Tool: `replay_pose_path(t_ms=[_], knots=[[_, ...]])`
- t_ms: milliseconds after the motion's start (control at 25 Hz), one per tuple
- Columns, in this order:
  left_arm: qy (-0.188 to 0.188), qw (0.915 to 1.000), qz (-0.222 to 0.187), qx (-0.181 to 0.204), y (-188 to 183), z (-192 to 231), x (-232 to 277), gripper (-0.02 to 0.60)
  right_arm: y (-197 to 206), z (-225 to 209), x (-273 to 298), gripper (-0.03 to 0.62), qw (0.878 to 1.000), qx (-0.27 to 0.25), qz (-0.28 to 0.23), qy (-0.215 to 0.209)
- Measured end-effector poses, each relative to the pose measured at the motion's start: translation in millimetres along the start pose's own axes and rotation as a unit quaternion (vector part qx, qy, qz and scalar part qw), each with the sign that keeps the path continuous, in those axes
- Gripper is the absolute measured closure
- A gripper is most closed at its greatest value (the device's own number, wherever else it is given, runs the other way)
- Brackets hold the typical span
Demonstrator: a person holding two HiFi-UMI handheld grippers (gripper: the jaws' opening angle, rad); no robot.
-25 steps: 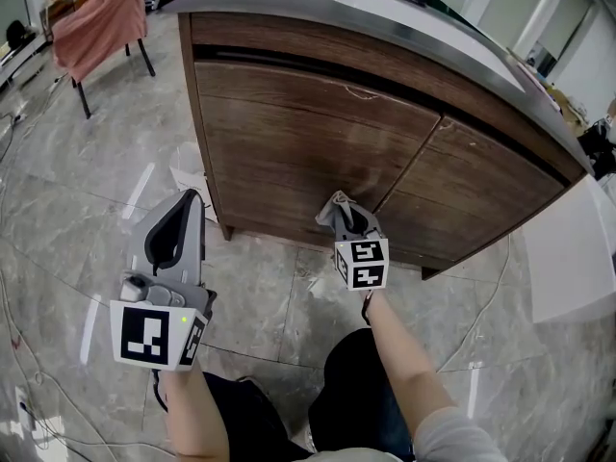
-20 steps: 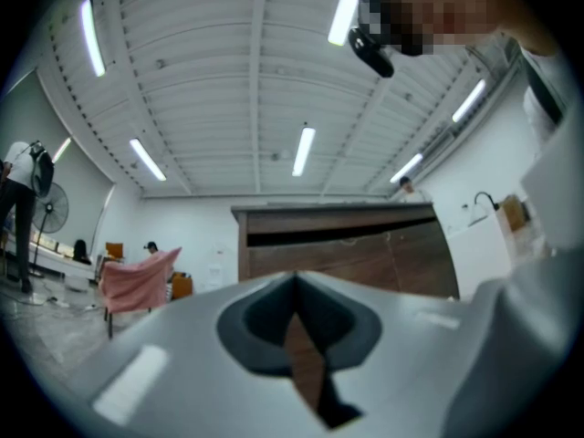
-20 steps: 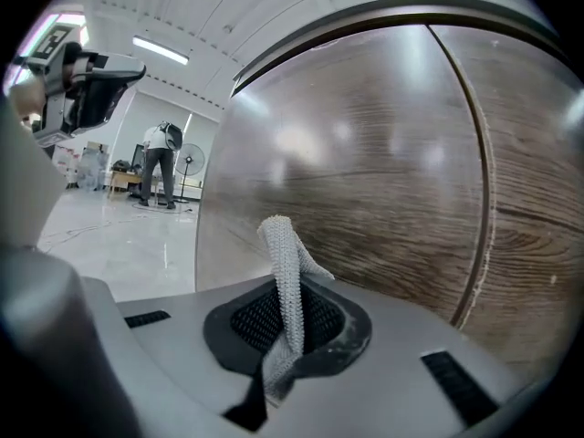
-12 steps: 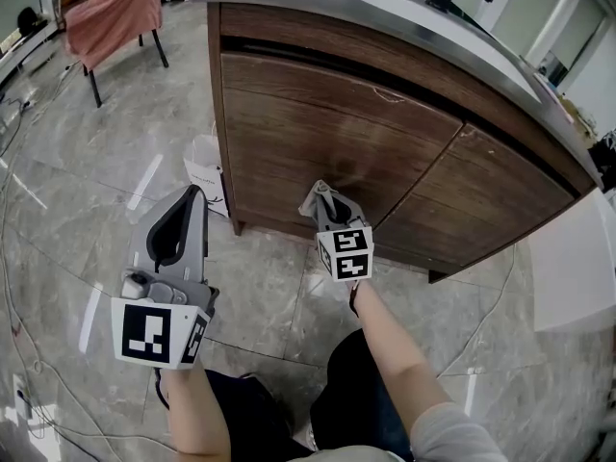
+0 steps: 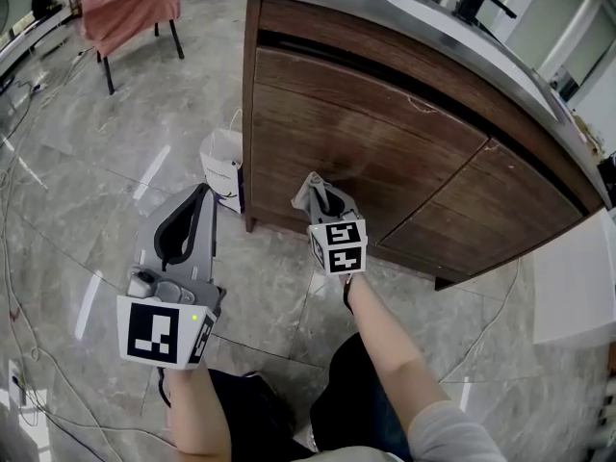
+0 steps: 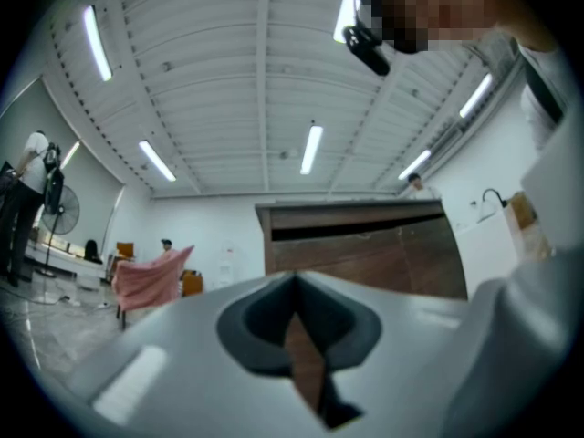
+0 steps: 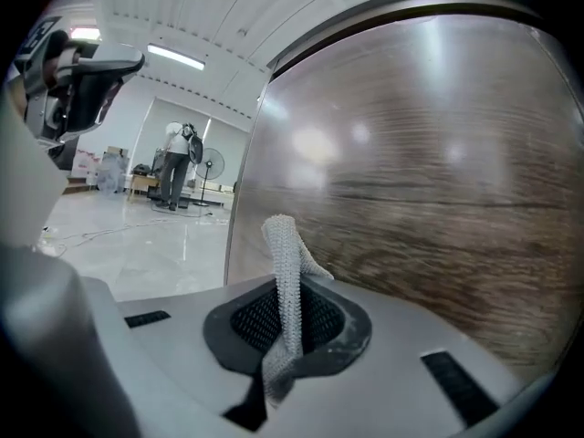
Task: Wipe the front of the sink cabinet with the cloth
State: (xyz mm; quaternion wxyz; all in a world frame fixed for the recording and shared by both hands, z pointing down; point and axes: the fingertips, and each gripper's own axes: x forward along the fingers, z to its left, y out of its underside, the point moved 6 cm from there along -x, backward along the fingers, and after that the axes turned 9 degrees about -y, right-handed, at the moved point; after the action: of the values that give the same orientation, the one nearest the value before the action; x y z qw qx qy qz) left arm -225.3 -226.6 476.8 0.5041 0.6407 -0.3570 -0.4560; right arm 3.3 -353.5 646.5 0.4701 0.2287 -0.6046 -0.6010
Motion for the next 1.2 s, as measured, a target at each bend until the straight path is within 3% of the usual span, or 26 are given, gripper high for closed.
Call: replay_pose_path(t_ms=[800, 1200], knots=[[0.004, 0.9998, 0.013, -0.014, 10, 13, -7, 0.577, -30, 65, 84, 0.588, 0.999, -0.002, -0.005, -0.052], [0.003, 0.9997, 0.016, -0.016, 14, 20, -7, 0.577, -13, 79, 104, 0.588, 0.998, -0.008, 0.011, -0.065]])
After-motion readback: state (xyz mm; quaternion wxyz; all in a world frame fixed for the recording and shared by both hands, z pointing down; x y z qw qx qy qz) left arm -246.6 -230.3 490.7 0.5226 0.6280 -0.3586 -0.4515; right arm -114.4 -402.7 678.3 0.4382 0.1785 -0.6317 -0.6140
